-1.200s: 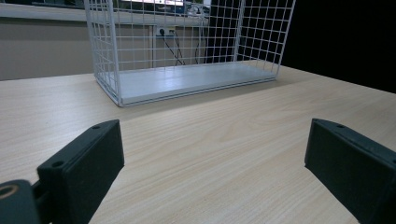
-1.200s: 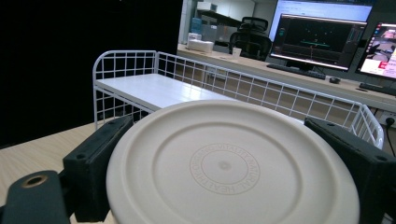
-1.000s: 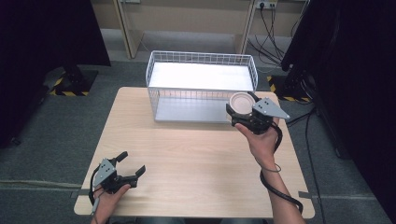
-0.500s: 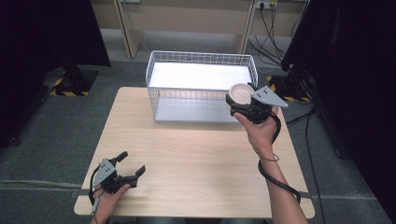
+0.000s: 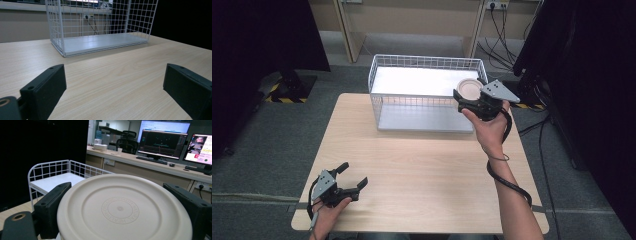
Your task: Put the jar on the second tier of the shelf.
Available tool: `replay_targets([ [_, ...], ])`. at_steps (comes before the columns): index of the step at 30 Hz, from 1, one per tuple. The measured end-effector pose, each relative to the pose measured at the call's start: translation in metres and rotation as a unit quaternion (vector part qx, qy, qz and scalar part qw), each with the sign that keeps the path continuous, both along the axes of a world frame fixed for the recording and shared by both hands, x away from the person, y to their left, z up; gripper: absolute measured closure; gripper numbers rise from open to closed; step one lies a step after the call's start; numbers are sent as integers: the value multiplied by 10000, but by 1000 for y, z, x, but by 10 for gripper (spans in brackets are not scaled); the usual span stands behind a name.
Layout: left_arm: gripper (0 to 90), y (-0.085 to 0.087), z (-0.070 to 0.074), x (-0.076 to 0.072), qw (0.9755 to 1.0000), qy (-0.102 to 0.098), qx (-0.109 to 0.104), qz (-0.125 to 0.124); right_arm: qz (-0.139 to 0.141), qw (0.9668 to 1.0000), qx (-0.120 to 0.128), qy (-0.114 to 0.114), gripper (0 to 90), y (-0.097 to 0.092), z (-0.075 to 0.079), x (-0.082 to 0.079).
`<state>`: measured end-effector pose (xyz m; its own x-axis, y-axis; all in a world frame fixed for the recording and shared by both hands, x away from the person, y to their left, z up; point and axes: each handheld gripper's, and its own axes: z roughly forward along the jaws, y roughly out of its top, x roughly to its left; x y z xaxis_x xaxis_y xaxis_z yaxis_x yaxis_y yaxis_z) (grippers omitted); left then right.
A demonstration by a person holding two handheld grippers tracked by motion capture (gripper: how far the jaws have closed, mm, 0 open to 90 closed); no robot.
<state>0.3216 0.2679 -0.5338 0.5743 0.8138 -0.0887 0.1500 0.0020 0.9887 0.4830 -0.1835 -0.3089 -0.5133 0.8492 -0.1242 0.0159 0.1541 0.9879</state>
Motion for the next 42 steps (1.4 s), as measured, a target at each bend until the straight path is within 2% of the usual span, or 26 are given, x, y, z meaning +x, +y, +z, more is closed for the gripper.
replay_targets([
  [18,40,0,0,0,10000,9,-20,-4,-119,9999,90,17,120,6,27,30],
  [35,41,1,0,0,10000,13,-42,-13,-292,9991,205,230,120,10,25,63],
  [42,40,1,0,0,10000,17,-47,-13,-340,9987,167,336,120,13,22,76],
])
